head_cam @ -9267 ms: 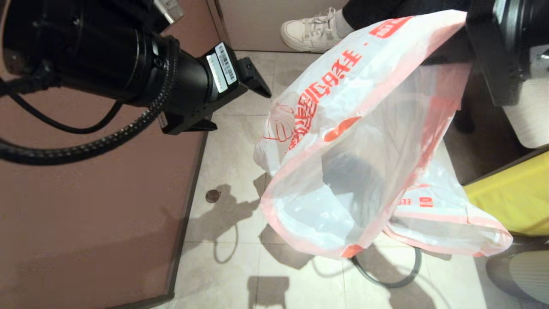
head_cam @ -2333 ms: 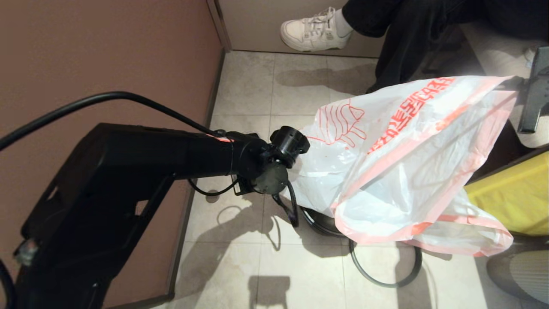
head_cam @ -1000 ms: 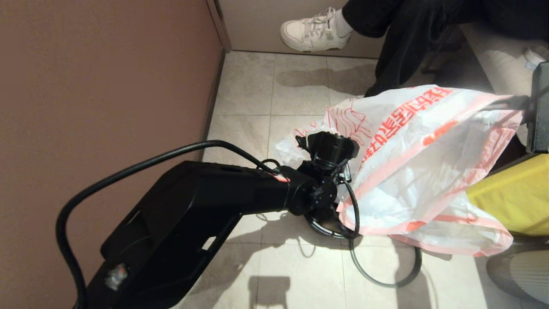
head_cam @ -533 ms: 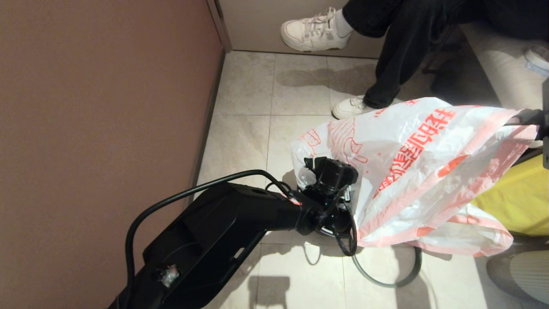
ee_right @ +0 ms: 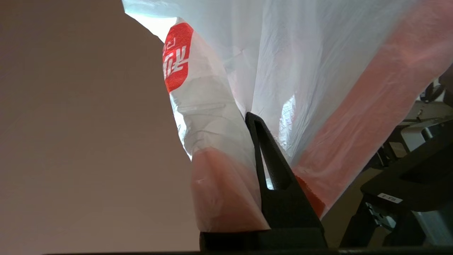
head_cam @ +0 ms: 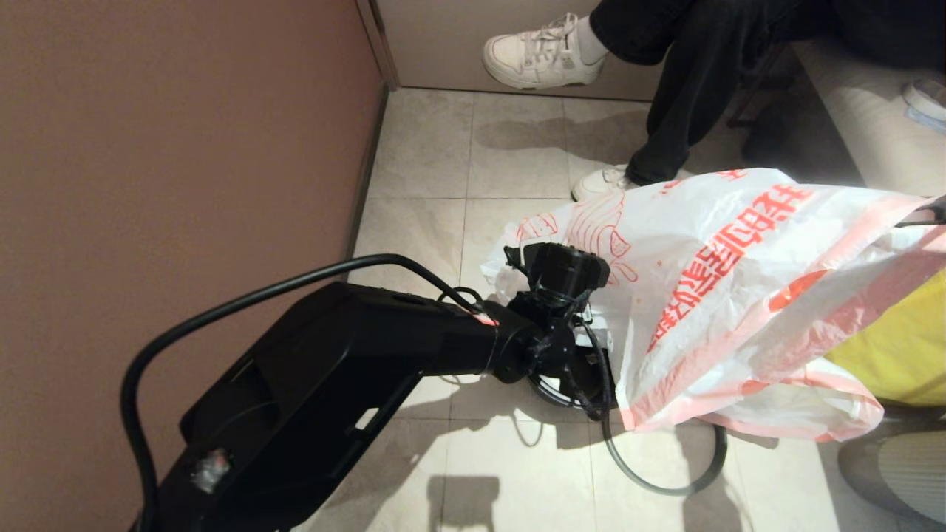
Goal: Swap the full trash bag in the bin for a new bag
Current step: Put the new garbage bag on the trash can
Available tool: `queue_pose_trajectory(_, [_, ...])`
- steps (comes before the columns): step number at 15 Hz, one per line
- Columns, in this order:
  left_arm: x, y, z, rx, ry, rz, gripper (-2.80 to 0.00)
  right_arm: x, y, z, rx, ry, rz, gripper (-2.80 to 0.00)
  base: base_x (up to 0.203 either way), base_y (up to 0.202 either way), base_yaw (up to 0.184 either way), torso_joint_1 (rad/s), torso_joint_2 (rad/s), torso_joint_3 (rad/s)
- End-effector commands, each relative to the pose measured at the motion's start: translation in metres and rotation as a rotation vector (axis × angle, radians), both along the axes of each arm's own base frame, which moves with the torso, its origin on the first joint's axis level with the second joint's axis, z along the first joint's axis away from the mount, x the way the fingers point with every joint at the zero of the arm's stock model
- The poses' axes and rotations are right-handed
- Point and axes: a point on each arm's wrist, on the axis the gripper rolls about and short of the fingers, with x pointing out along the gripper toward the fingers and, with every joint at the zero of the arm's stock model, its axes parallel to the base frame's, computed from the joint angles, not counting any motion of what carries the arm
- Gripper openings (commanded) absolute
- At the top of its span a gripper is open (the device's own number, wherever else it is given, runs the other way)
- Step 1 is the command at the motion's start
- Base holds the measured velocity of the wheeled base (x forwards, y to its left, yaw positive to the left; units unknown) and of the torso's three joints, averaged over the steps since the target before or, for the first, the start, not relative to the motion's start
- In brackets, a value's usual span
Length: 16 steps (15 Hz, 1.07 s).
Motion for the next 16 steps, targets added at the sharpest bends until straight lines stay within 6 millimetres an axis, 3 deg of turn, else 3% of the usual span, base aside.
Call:
queue_pose_trajectory(1, [-0.006, 0.017, 0.040, -0.052, -0.053, 0.043, -2.80, 0.003, 0.000, -0.005, 0.000, 0.030, 0.005, -2.80, 0.000, 0.000, 0.000, 0.000, 0.00, 0.000])
queue_pose_trajectory(4, [0.017, 0.051, 0.071, -0.116, -0.122, 0.175, -2.80, 0.010, -0.002, -0.014, -0.004, 0.060, 0.002, -2.80, 0.000, 0.000, 0.000, 0.000, 0.00, 0.000])
queue_pose_trajectory(8, [0.038, 0.082, 0.092, -0.157, -0.177, 0.266, -2.80, 0.015, -0.003, -0.018, -0.012, 0.067, 0.008, -2.80, 0.000, 0.000, 0.000, 0.000, 0.00, 0.000])
queue_pose_trajectory(11, [0.047, 0.092, 0.091, -0.159, -0.181, 0.291, -2.80, 0.015, -0.003, -0.018, -0.012, 0.070, 0.008, -2.80, 0.000, 0.000, 0.000, 0.000, 0.00, 0.000])
queue_pose_trajectory(16, [0.061, 0.083, 0.050, -0.109, -0.115, 0.261, -2.80, 0.013, -0.003, -0.018, -0.011, 0.068, 0.009, -2.80, 0.000, 0.000, 0.000, 0.000, 0.00, 0.000])
